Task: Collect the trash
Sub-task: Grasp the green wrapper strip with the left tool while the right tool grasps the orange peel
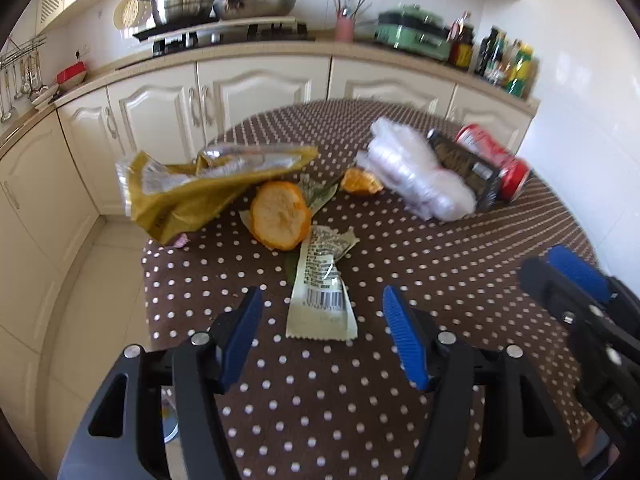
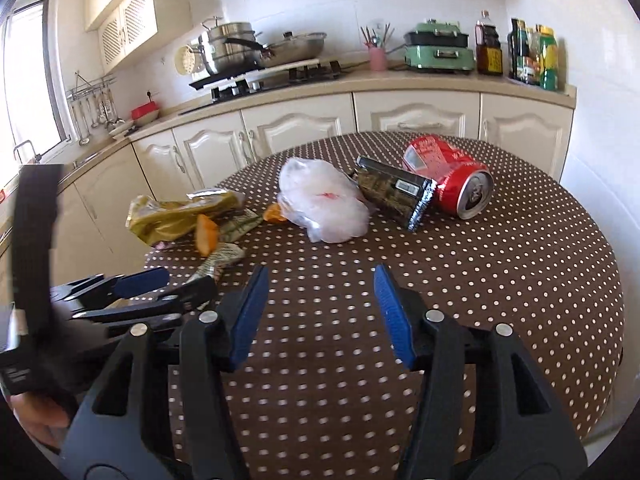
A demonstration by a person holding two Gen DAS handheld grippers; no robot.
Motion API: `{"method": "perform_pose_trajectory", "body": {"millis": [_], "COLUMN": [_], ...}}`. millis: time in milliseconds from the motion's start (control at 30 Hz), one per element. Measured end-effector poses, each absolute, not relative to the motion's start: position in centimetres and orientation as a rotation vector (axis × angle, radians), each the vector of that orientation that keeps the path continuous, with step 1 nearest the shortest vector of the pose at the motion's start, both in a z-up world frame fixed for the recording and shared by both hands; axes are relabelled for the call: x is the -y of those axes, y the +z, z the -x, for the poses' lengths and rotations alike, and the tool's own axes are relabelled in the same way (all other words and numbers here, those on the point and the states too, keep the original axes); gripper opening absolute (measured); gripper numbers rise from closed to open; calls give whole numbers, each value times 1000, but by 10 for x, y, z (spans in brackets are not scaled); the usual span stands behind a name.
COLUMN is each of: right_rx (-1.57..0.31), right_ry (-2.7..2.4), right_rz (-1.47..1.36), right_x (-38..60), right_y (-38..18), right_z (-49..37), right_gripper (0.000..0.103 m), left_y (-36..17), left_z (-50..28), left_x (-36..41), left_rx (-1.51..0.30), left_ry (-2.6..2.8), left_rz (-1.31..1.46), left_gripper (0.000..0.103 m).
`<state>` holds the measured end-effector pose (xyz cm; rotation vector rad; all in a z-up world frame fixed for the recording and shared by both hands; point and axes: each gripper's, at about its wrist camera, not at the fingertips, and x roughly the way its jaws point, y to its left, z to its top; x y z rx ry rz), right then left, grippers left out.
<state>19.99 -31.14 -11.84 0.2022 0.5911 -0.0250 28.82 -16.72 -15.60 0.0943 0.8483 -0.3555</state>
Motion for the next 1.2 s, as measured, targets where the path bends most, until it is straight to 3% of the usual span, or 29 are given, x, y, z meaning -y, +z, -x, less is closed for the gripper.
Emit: {"method": "perform_pose_trajectory", "body": {"millis": [133,267,700,967,1000,1033,1067,1133,1200], "right_rx": [-619,-637,-699,-769,-777,-791,-801,-819,-800], "right_ry": [-9,8,145,166,164,169,172,176,178], "right_rz": [-191,-191,-139,-85,-87,-99,-99,-99,-74], "right_x": [319,316,250,209,208,207,207,207,207], "right_y": [-121,-121,-119,-129,-130,-132,-133,-137,-134], "right_z": [-212,-220,-261,-317,-322,-330,-334,-337,-331], "right_gripper": [56,56,56,55,53,34,25,15,15], "left_y": [-161,-157,-114,-120,-122,-124,-126,-128,-130], "left_z": [-298,-291,-249,-277,-279,-283,-284,-287,-283], "left_x": [176,172,54,1,0,-2,-3,-5,-5], "left_rx": [-875,-869,-679,-657,-661,-667,-670,-676,-677], "left_ry": [-363,-430,-372,-184,-180,-184,-187,-194,-201], "left_rz": [-100,-69,158,186,186,189,191,193,194], "left_gripper": [27,17,13,13,13,13,13,13,13]}}
